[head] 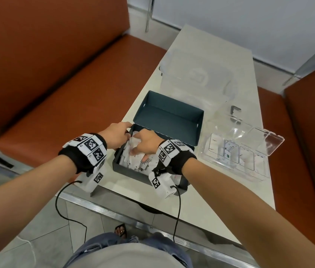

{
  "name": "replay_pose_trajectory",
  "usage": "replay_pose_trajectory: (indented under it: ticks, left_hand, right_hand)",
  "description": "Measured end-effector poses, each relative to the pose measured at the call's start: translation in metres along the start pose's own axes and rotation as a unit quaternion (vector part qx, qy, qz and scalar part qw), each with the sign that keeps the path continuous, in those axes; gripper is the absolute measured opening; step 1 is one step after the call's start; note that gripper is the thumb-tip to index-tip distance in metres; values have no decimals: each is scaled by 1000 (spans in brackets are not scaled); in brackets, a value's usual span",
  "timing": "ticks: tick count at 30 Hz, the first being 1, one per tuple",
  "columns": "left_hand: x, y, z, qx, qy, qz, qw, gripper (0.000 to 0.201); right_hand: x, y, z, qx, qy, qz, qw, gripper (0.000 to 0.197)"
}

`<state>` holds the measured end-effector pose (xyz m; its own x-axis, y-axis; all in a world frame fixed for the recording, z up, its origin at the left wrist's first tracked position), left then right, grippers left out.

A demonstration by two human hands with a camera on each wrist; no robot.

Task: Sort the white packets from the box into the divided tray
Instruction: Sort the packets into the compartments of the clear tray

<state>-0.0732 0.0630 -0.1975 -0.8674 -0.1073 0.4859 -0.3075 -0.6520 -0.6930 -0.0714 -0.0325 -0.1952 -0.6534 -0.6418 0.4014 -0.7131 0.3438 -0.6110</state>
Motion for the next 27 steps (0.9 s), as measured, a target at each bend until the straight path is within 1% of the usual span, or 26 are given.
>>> replay_pose_trajectory:
  ticks: [2, 4, 5, 6, 8, 10, 11, 12, 13, 14, 15, 16, 17, 19, 20, 21, 23, 24, 26, 27]
  left_hand:
    - [-1, 0, -2, -3, -3, 4, 1000, 41]
    - [-2, 0, -4, 12, -10, 4, 1000, 42]
    - [-1, -3, -3, 7, -7, 12, 1000, 43]
    - [0, -7, -1, -4, 1, 29, 1000, 43]
    - [5, -21, 11, 0, 38, 90, 995, 41]
    - [17, -36, 30, 49, 91, 151, 983, 34]
    - [24, -43, 40, 84, 113, 170, 975, 30]
    - [30, -49, 51, 124, 129, 175, 968, 28]
    - [35, -52, 61, 165, 138, 168, 962, 27]
    - [39, -52, 71, 208, 142, 147, 957, 30]
    - [42, -49, 82, 253, 139, 107, 952, 35]
    - [45, -42, 94, 296, 131, 43, 945, 41]
    - [47, -31, 106, 336, 122, -39, 933, 46]
    - [56, -10, 131, 400, 105, -197, 889, 50]
    - [60, 0, 145, 423, 97, -252, 865, 50]
    - [62, 4, 150, 445, 86, -287, 844, 48]
    - [65, 15, 165, 478, 65, -313, 818, 36]
    - [65, 22, 172, 492, 52, -315, 810, 29]
    - [65, 35, 184, 512, 38, -310, 800, 17]
    - [64, 41, 190, 513, 42, -301, 803, 15]
  right_hand:
    - [4, -12, 4, -22, -7, 35, 999, 16]
    - [12, -26, 8, -55, -10, 64, 996, 22]
    - [16, -32, 11, -82, -6, 74, 994, 18]
    - [22, -38, 13, -106, -8, 85, 991, 12]
    - [34, -53, 15, -141, -12, 114, 983, 25]
    - [48, -68, 17, -180, -22, 141, 973, 27]
    - [56, -76, 15, -205, -35, 150, 967, 26]
    - [64, -84, 13, -234, -46, 161, 958, 26]
    - [71, -93, 11, -262, -57, 173, 948, 24]
    - [79, -101, 6, -286, -71, 184, 938, 23]
    - [87, -109, 2, -309, -88, 192, 927, 23]
    - [93, -116, -1, -331, -105, 198, 917, 24]
    - [99, -122, -4, -349, -120, 203, 907, 26]
    - [108, -131, -6, -366, -142, 213, 895, 32]
    - [114, -136, -3, -363, -144, 221, 894, 36]
    - [113, -136, -3, -352, -140, 225, 898, 40]
    - [120, -139, 3, -325, -131, 232, 907, 44]
    - [125, -141, 7, -315, -129, 229, 912, 41]
    - [135, -146, 18, -286, -128, 227, 922, 26]
    - [141, -150, 24, -269, -126, 230, 927, 23]
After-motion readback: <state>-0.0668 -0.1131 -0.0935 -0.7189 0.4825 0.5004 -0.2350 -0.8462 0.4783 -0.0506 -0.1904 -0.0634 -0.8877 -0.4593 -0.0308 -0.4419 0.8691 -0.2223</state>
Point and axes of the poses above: each hand's wrist, its own x-axis away from the middle knuckle, its own y-axis out of the palm, z = x × y, the point moved 8 cm from there along -x, towards the middle knuckle, and after that the axes turned 10 degrees about -y, right-handed, at the moved point
